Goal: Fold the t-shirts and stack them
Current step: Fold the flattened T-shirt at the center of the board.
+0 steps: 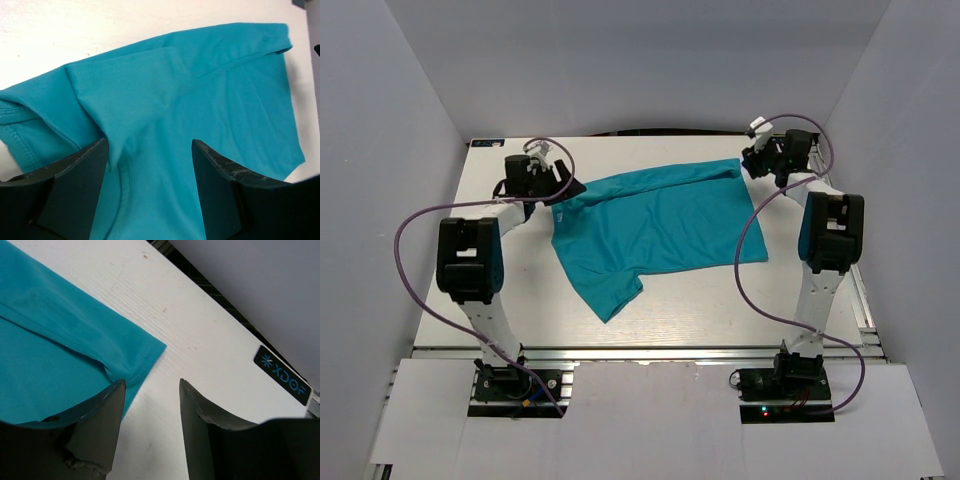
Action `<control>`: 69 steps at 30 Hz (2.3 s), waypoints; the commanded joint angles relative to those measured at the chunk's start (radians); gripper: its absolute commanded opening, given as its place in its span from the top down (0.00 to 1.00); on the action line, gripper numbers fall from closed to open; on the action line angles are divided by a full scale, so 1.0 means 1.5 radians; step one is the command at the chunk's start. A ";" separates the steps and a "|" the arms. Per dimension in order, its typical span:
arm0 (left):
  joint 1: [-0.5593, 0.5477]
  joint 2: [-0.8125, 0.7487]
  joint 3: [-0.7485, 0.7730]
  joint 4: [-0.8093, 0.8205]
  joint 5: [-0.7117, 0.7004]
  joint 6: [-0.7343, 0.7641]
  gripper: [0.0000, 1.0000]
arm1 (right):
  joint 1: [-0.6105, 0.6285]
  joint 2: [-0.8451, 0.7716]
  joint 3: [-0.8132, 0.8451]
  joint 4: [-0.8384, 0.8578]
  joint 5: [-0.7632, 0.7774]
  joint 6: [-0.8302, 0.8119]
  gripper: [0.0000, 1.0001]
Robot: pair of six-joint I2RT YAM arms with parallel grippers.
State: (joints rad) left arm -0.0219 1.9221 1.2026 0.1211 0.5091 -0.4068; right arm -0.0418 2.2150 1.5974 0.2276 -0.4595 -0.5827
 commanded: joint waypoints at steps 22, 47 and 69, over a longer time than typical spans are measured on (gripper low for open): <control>-0.006 0.108 0.177 -0.014 0.134 -0.150 0.52 | 0.020 0.080 0.209 -0.213 -0.144 0.128 0.58; -0.004 0.145 0.111 -0.068 0.017 -0.124 0.52 | 0.045 0.148 0.208 -0.192 0.063 0.104 0.61; 0.003 -0.046 0.166 -0.114 -0.002 -0.108 0.28 | 0.007 -0.090 0.141 -0.305 -0.199 -0.039 0.20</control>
State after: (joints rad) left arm -0.0269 2.0518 1.3945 -0.0467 0.5201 -0.5877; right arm -0.0067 2.2623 1.8412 -0.1650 -0.5694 -0.5137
